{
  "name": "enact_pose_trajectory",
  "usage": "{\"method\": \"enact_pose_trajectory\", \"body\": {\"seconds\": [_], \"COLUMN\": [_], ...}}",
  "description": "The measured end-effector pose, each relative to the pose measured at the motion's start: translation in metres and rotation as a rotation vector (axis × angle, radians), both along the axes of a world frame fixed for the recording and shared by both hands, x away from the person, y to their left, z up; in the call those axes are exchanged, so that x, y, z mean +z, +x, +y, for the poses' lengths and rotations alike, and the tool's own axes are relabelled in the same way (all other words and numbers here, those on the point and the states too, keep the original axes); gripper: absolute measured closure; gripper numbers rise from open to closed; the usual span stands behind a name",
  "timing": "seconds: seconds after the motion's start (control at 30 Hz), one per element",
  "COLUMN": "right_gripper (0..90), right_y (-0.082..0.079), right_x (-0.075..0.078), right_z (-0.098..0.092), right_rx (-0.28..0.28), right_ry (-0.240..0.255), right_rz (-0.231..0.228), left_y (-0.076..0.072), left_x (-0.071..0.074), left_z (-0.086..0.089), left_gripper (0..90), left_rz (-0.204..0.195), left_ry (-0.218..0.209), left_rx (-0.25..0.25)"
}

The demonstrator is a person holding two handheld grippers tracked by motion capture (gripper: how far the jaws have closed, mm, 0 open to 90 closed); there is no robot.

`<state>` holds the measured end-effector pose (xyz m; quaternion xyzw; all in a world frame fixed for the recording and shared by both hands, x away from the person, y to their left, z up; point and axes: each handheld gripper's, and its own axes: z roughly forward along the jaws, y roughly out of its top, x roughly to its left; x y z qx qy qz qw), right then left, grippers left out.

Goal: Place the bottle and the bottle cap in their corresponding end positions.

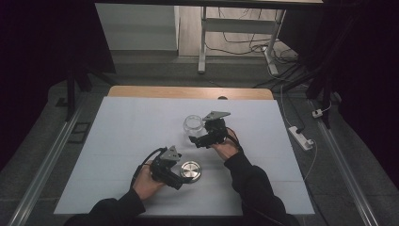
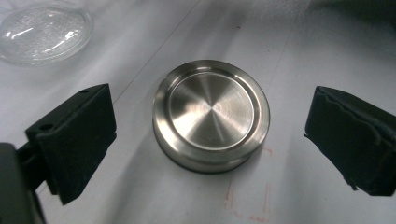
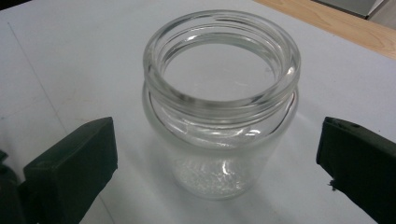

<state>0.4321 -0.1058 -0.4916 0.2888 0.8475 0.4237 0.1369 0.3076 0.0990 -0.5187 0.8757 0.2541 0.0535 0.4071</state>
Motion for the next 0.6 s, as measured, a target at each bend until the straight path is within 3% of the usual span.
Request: {"method": "enact_pose_trajectory", "body": {"seconds": [0.1,0.6], "right_gripper": [0.0,0.0], "right_y": [-0.003,-0.017], "right_x": [0.001,0.002], "right_z": [0.0,-0.012], "right_rx": [0.007,0.016], "right_ry": [0.002,0.02], "right_rz": [-0.001,0.028], "left_y": [-0.001,-0.001], "left_x": [0.001,0.007], "left_z": [0.005,0.03], "left_gripper": [0.3,0.0], "left_rz": [0.005,0.038], "left_ry": [0.006,-0.072], "left_rx": [0.004,0.035]}}
